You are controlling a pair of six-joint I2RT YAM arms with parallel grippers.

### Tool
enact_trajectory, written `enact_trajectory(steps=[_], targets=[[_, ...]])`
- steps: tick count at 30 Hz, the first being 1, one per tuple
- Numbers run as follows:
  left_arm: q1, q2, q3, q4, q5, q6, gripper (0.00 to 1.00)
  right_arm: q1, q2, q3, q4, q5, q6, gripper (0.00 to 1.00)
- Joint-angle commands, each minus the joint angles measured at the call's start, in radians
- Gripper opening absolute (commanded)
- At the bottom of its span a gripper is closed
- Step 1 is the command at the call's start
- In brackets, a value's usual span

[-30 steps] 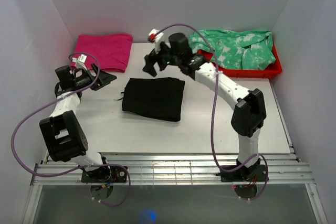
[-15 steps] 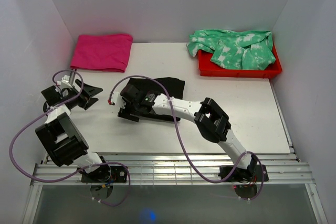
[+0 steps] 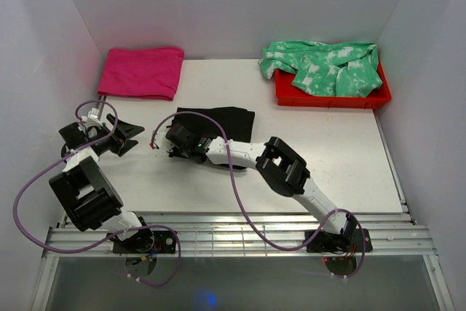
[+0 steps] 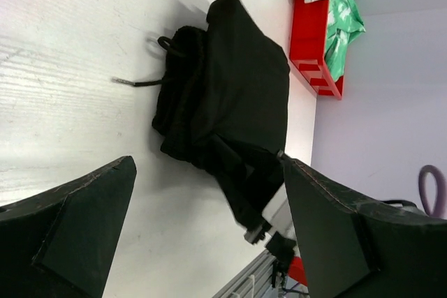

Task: Fold and stack the trousers
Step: Neatly place the folded trousers to the corner

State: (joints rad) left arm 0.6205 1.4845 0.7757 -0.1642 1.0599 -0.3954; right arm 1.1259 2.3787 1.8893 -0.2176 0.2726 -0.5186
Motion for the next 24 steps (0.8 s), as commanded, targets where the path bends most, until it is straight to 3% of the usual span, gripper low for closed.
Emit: enact_trajectory(steps=[1,2,5,10,18,24], targets=[[0.004,-0.036,-0.005,-0.071,0.066,0.067,0.98,-0.009,0.039,-0.019,-0.006,-0.006,0.018,0.14],[0.002,-0.044,-0.03,-0.051,0.068,0.044,0.98,-0.012,0.028,-0.021,-0.009,-0.039,0.031,0.08],[-0.002,-0.065,-0.128,0.041,-0.003,0.007,0.98,-0.023,-0.045,-0.042,-0.005,-0.132,0.052,0.08],[-0.025,-0.057,-0.24,0.276,-0.015,-0.207,0.98,-0.049,-0.16,-0.068,0.017,-0.26,0.089,0.08],[-0.246,-0.024,-0.28,0.554,-0.124,-0.444,0.98,-0.11,-0.22,-0.14,0.058,-0.421,0.179,0.08],[-0.318,0.1,-0.256,0.611,-0.205,-0.56,0.98,-0.14,-0.266,-0.186,0.09,-0.481,0.229,0.08]])
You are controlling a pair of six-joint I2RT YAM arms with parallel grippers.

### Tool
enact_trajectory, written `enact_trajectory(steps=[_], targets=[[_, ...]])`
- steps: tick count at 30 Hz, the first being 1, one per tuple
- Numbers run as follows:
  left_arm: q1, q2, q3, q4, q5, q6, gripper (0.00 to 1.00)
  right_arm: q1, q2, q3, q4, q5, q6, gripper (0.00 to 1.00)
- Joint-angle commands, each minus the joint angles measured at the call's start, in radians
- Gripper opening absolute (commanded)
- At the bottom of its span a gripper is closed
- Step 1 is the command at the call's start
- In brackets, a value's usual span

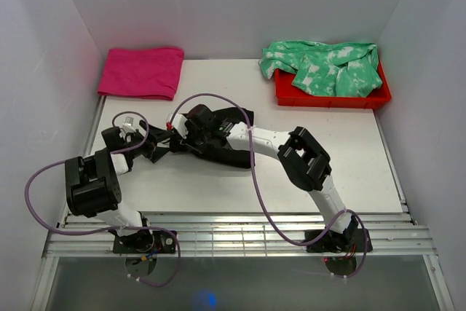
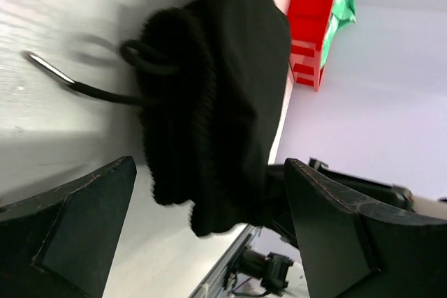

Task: Fold and stack the trousers
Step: Neatly place the folded trousers to the corner

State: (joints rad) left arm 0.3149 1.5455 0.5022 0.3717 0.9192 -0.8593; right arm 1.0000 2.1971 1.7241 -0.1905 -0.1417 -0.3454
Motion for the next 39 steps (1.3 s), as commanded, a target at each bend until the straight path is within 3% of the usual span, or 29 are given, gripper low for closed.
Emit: enact_trajectory(steps=[1,10,15,19,26,32,36,39], targets=[[-0.02,0.053,0.022,0.079,-0.065,-0.107,0.98,-0.018,-0.095,-0.029,0.08,-0.076,0.06,0.08],[-0.088,0.146,0.075,0.096,-0.048,-0.178,0.98,-0.02,-0.137,-0.132,0.172,-0.102,0.054,0.08],[-0.097,0.189,0.038,0.249,-0.01,-0.285,0.98,-0.02,-0.134,-0.143,0.178,-0.093,0.052,0.08],[-0.105,0.238,0.015,0.357,0.029,-0.401,0.98,-0.02,-0.129,-0.138,0.178,-0.082,0.054,0.08],[-0.172,0.188,-0.043,0.389,-0.017,-0.411,0.98,-0.02,-0.076,-0.061,0.212,-0.007,0.095,0.08],[-0.184,0.249,-0.008,0.498,-0.008,-0.457,0.98,-0.018,-0.051,-0.038,0.212,-0.016,0.137,0.08],[-0.211,0.298,0.036,0.552,0.024,-0.503,0.79,-0.009,-0.047,-0.049,0.214,-0.004,0.134,0.08],[-0.237,0.3,0.044,0.556,0.012,-0.511,0.77,0.005,-0.034,-0.04,0.215,0.001,0.121,0.08]])
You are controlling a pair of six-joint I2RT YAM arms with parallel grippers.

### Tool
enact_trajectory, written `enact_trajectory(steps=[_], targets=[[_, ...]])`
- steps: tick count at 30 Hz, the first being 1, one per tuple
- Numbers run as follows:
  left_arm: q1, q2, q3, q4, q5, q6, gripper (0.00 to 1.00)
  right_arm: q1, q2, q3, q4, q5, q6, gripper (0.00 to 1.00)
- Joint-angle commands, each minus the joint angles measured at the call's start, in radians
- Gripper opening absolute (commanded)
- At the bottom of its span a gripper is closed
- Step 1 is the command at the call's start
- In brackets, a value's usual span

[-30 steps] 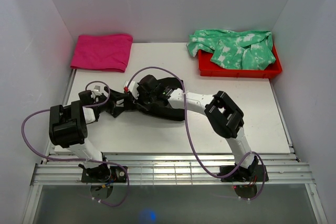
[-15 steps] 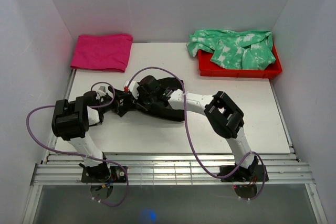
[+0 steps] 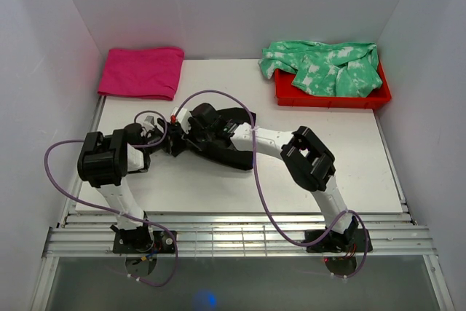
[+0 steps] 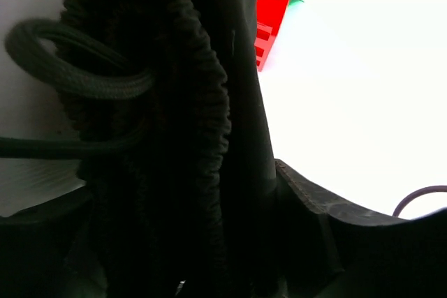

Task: Fold and stack the trousers
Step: Neatly place the folded trousers to the corner

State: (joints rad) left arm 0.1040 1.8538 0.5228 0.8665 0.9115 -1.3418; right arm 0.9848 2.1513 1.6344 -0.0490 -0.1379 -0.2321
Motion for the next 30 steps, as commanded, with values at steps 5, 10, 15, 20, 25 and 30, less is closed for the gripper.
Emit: enact_trajectory(steps=[5,10,15,20,25,30], targets=[[-0.041,-0.007,0.026,0.054,0.007,-0.027,0.74,0.035,0.013,0.061,0.086,-0.006,0.004,0.08],[-0.029,-0.013,0.048,0.02,0.026,0.018,0.3,0.029,-0.042,0.041,0.051,-0.008,-0.029,0.33],[-0.018,-0.03,0.085,-0.047,0.043,0.087,0.02,-0.029,-0.233,-0.099,0.011,-0.017,-0.041,0.69],[-0.023,-0.019,0.228,-0.296,0.063,0.28,0.0,-0.13,-0.41,-0.237,-0.083,-0.068,-0.033,0.86],[-0.075,0.024,0.658,-0.81,-0.093,0.848,0.0,-0.312,-0.551,-0.303,-0.135,-0.095,0.005,0.91],[-0.127,0.137,0.992,-1.185,-0.292,1.151,0.0,-0.461,-0.642,-0.353,-0.153,-0.106,-0.001,0.93]])
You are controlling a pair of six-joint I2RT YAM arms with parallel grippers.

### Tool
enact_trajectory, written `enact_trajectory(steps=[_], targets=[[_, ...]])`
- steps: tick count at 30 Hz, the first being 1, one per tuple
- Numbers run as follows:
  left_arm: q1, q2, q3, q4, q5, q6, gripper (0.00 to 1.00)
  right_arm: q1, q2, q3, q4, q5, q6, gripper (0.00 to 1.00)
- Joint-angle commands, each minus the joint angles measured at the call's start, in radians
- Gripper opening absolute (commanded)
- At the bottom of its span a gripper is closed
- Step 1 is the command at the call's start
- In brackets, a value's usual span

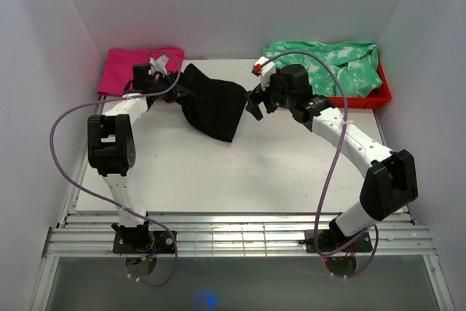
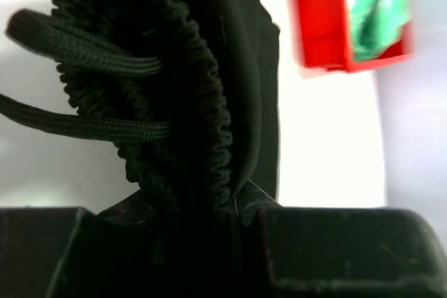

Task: Fold and stack the trousers
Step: Neatly place the folded trousers to the corner

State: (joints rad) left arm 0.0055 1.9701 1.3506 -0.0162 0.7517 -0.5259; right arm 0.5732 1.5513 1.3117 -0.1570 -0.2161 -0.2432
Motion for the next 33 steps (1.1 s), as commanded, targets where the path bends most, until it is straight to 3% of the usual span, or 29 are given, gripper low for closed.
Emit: enact_trajectory(steps=[1,5,16,20,33], targets=[[-0.035,0.038,0.212,-0.332,-0.15,0.374,0.0,-0.077,-0.054,-0.038,-0.046,-0.032,0.009,0.93],[-0.036,0.101,0.393,-0.361,-0.178,0.558,0.0,-0.111,-0.105,-0.083,-0.042,-0.04,-0.002,0.93],[-0.007,0.22,0.818,-0.324,-0.281,0.62,0.0,-0.118,-0.123,-0.109,-0.05,-0.046,-0.008,0.94],[0.057,0.228,0.852,-0.292,-0.324,0.589,0.0,-0.118,-0.114,-0.118,-0.05,-0.051,-0.01,0.94],[0.205,0.257,0.886,-0.242,-0.252,0.596,0.0,-0.118,-0.082,-0.095,-0.062,-0.063,-0.007,0.95]])
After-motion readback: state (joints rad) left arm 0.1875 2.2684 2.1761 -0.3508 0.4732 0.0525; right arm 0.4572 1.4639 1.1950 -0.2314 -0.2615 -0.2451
